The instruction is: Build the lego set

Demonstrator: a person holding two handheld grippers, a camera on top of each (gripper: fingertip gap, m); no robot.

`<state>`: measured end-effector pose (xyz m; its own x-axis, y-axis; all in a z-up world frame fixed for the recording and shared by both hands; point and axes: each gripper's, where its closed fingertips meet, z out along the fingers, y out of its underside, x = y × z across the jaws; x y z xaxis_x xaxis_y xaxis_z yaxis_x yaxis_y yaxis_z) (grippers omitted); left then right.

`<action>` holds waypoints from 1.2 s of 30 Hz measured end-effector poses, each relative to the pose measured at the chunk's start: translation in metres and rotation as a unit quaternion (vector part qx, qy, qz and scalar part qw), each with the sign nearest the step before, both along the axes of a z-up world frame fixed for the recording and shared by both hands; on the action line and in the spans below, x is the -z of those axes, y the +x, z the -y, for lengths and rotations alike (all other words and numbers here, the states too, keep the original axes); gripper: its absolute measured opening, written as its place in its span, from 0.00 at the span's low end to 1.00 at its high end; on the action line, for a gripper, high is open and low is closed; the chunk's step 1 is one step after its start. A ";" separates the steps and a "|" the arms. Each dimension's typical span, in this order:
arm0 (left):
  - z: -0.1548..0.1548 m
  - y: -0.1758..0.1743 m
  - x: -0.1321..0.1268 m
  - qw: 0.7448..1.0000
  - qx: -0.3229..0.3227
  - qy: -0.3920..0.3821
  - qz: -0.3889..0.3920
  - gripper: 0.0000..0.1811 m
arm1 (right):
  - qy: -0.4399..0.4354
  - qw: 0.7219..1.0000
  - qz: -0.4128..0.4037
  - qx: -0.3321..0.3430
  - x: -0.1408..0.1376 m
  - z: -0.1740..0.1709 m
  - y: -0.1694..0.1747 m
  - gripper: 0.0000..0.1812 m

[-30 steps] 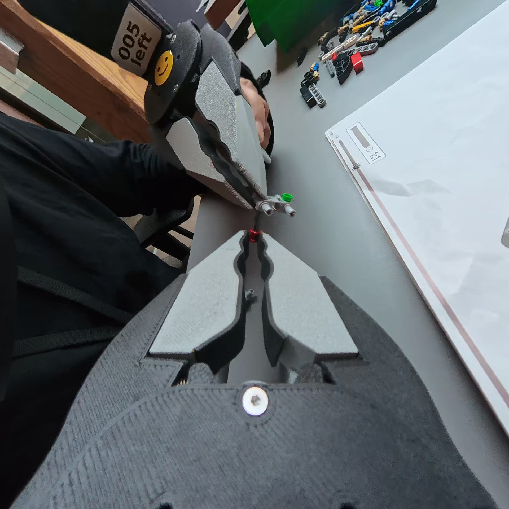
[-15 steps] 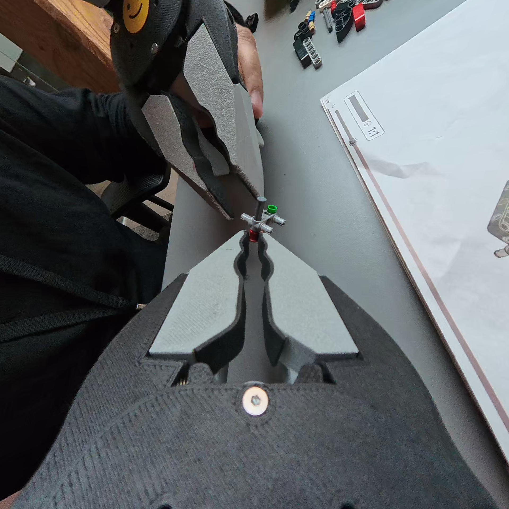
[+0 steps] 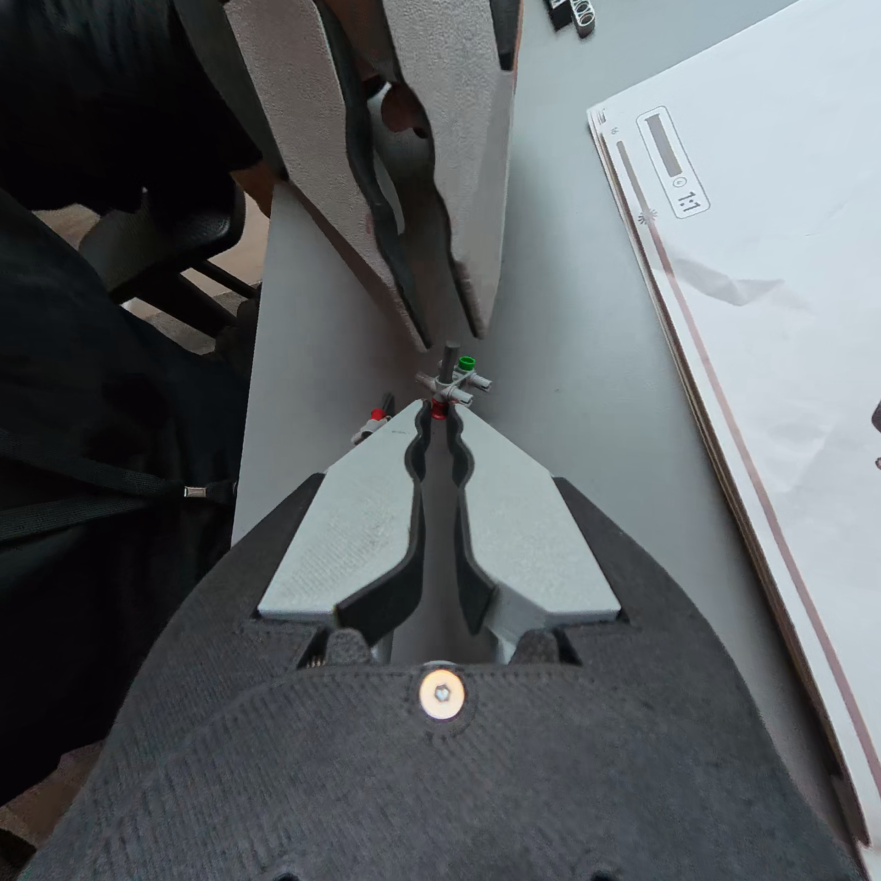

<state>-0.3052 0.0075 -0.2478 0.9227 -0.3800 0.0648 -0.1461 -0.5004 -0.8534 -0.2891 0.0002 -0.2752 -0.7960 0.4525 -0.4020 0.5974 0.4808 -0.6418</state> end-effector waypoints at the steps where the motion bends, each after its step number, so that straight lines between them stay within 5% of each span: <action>1: 0.001 0.002 0.003 1.000 0.015 -0.008 -0.003 0.03 | 0.005 1.000 -0.001 -0.003 0.001 0.000 0.001 0.02; 16: 0.005 0.013 0.019 0.997 0.061 -0.041 -0.011 0.01 | 0.025 0.999 0.012 -0.041 0.015 0.002 0.011 0.02; 27: 0.004 0.013 0.020 0.996 0.074 -0.048 -0.007 0.04 | 0.026 0.999 0.020 -0.040 0.015 -0.001 0.010 0.02; 29: 0.001 0.009 0.022 0.997 0.062 -0.051 -0.020 0.11 | 0.023 0.999 0.020 -0.043 0.014 0.001 0.012 0.02; 31: 0.003 0.013 0.023 0.995 0.078 -0.051 -0.026 0.02 | 0.025 0.999 0.018 -0.042 0.014 0.001 0.011 0.02; 36: 0.003 0.014 0.022 0.995 0.082 -0.046 -0.034 0.02 | 0.025 0.999 0.018 -0.045 0.014 0.000 0.012 0.02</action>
